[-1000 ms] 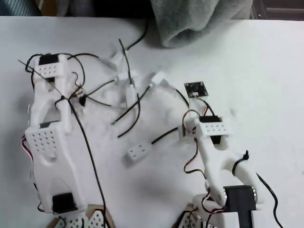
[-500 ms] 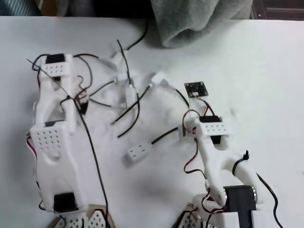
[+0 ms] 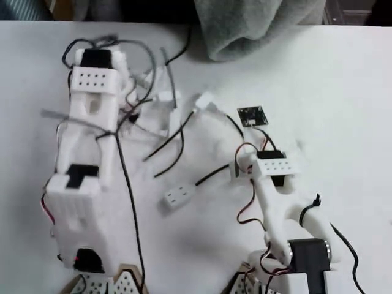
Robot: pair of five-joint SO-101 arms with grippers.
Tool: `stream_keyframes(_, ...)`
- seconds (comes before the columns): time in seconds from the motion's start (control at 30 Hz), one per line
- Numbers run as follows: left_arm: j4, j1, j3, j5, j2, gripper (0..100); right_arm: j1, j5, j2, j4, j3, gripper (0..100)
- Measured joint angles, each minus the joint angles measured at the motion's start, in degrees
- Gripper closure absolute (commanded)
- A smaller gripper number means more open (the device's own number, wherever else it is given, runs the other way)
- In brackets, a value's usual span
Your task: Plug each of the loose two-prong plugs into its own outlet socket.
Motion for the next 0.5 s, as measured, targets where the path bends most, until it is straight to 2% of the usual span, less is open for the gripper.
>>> stream_keyframes(0.13,0.0,5.27,2.9,0.0,-11.69,98,0.0,0.0,0.0,-0.62,0.18,84.4)
stream_keyframes(0.23,-1.76,6.42,7.38,-0.09,-20.75,98,0.09,0.0,0.0,-0.79,0.18,84.4)
stream_keyframes(0.5,-18.37,3.52,28.57,-0.09,-48.26,98,0.09,0.0,0.0,-1.05,0.18,84.4)
